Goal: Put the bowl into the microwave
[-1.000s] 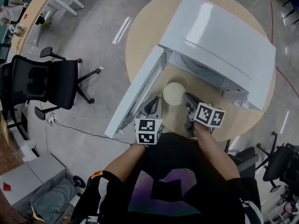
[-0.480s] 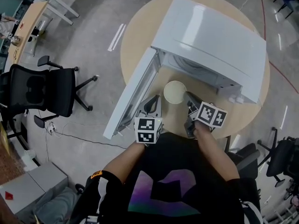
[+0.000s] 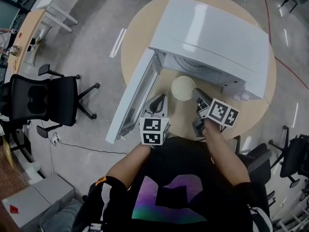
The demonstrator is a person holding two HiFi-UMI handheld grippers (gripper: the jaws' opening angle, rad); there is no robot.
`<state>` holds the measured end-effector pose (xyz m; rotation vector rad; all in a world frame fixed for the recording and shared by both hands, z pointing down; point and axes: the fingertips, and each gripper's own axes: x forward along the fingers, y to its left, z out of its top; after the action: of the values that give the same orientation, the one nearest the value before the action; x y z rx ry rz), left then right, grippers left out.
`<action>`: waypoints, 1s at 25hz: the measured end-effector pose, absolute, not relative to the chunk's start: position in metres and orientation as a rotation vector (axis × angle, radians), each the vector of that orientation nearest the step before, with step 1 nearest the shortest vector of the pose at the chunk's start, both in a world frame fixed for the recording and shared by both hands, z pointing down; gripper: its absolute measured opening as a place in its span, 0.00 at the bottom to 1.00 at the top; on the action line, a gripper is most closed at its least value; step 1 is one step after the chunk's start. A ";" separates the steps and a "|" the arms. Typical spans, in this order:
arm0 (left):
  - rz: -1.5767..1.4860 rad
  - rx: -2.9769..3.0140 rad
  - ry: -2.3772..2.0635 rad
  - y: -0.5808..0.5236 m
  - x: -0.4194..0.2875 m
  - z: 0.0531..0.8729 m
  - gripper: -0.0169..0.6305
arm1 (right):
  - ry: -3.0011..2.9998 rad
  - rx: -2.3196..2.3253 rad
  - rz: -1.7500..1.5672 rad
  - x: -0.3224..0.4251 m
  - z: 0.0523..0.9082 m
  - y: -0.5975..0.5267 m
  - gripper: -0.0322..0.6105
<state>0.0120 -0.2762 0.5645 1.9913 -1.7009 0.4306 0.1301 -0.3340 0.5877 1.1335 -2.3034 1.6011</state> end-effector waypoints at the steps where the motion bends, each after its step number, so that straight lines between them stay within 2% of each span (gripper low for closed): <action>1: 0.429 1.997 -1.701 -0.278 0.013 0.563 0.11 | -2.305 1.145 1.608 0.132 0.586 -0.336 0.13; 25: 0.478 2.030 -1.692 -0.328 0.033 0.566 0.11 | -2.278 1.467 1.836 0.165 0.582 -0.396 0.13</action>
<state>0.0330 -0.3275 0.5657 2.0300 -1.6918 0.4776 0.1652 -0.3956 0.5819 1.4666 -2.2780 1.8356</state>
